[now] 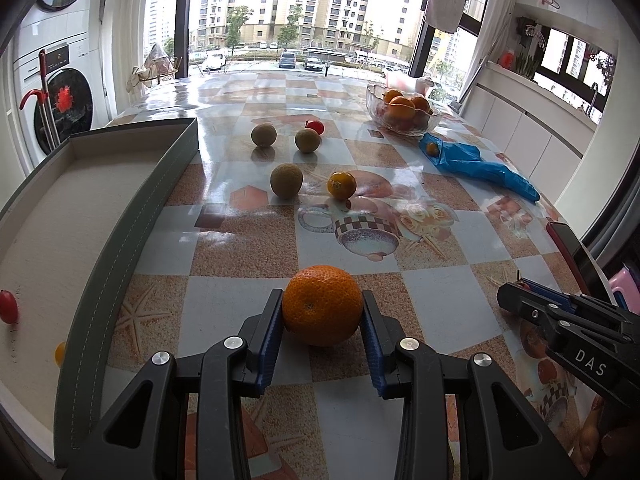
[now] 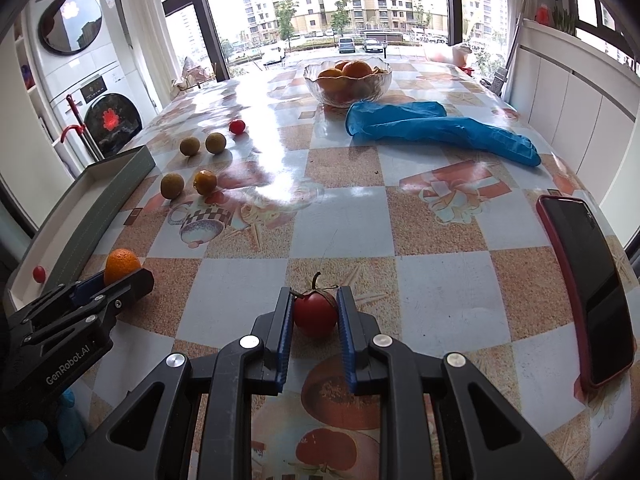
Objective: Organize fruits
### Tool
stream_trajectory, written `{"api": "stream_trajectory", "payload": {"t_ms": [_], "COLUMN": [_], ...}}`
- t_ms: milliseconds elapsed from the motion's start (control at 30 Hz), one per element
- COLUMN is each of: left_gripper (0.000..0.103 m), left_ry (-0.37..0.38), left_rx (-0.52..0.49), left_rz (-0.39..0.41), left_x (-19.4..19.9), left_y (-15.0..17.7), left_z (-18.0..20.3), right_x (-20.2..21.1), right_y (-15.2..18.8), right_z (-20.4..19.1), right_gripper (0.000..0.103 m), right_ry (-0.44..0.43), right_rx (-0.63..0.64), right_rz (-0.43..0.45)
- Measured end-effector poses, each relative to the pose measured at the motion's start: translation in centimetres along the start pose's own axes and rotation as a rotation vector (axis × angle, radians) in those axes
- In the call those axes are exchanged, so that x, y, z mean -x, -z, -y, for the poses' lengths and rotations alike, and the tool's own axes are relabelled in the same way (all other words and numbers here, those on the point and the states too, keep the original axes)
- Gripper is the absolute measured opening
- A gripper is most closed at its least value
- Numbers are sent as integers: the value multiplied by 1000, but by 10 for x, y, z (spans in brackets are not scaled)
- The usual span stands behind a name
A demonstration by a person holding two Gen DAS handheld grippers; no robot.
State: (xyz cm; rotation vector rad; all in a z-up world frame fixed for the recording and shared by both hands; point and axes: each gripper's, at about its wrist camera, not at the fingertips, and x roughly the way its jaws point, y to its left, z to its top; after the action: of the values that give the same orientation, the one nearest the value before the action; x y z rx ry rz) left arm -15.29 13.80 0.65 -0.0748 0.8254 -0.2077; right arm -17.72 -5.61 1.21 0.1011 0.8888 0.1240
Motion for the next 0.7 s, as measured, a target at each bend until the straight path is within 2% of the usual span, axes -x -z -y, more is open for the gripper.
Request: {"api": "stream_trajectory", "payload": {"t_ms": [167,367,567,700], "left_gripper": [38,38,38,38], "left_ry": [30,57,47,14], "left_rx": [27,59,111,138], "left_rz": [-19,17,73,111], "left_x": [4,27,51,65], "left_y": [-2,-9,-19,-21], "left_z": [-4,-16,-42,-64], "right_x": [0,-4,-6,-10], "right_y": [-3,-9,-19,-26], "right_z": [7,1,-35,-70], "right_gripper": [23,23,23,23], "right_ry": [-15,-34,-52,-76], "right_rx": [-72,-125,-65,-8], "right_rz": [-39,-73,-82,-93]}}
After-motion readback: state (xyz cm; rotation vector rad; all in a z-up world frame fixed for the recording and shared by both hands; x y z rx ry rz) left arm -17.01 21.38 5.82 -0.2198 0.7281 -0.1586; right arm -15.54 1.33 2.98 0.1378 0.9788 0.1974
